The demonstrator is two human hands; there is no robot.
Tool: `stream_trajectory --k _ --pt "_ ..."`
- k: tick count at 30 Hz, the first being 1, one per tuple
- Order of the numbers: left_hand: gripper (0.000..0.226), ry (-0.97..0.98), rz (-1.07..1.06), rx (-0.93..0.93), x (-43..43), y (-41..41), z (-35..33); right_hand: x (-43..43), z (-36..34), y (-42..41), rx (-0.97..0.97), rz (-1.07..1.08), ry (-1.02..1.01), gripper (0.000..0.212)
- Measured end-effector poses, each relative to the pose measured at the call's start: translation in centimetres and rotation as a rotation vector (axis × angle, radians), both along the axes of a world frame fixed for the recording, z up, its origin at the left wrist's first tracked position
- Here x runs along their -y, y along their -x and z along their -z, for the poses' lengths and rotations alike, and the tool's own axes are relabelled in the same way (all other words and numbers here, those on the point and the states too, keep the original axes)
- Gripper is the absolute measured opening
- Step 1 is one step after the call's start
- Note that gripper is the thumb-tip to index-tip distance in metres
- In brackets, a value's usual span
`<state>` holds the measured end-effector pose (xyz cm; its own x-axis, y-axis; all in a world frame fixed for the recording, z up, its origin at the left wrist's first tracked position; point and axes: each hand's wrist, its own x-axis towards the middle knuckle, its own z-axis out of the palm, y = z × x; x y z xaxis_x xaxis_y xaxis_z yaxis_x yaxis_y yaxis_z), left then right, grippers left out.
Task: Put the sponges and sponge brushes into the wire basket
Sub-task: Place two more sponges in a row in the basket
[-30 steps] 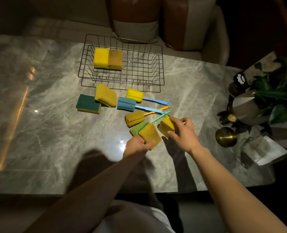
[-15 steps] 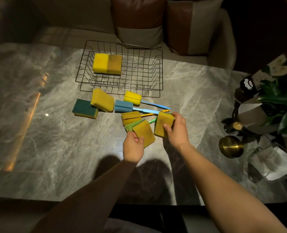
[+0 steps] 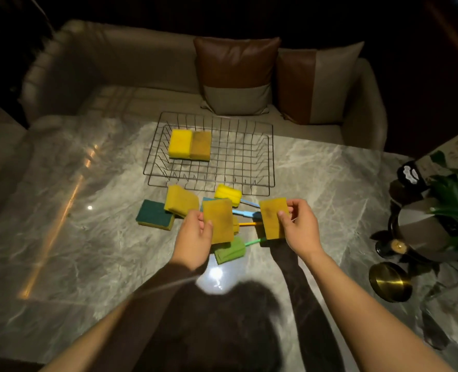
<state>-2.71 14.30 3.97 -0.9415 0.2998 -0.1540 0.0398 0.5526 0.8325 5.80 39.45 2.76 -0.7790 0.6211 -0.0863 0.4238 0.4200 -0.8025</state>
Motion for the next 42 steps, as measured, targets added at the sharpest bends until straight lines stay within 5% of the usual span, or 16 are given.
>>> stream_trajectory --k 9,19,25,27,31,42 --pt "0.01 0.03 0.019 0.042 -1.9 14.3 -3.5 -0.2 -4.7 11.8 -0.079 -0.016 -0.006 0.022" --pt "0.025 0.108 0.136 0.255 -10.6 25.1 -0.1 -3.7 -4.1 22.0 0.023 0.077 -0.094 0.017" --pt "0.016 0.165 0.182 0.285 -13.5 28.4 2.4 -5.0 -1.8 24.8 0.069 0.047 -0.147 0.022" --pt "0.025 0.219 0.187 0.252 -14.1 28.8 3.2 -5.1 -0.9 25.6 0.095 0.035 -0.162 0.027" --pt "0.006 0.381 0.197 0.087 -14.5 29.1 4.7 -4.8 0.7 26.7 0.139 0.027 -0.194 0.031" --pt "0.024 0.476 0.295 -0.401 -12.8 28.4 7.0 -3.3 3.5 27.9 0.237 -0.041 -0.274 0.023"
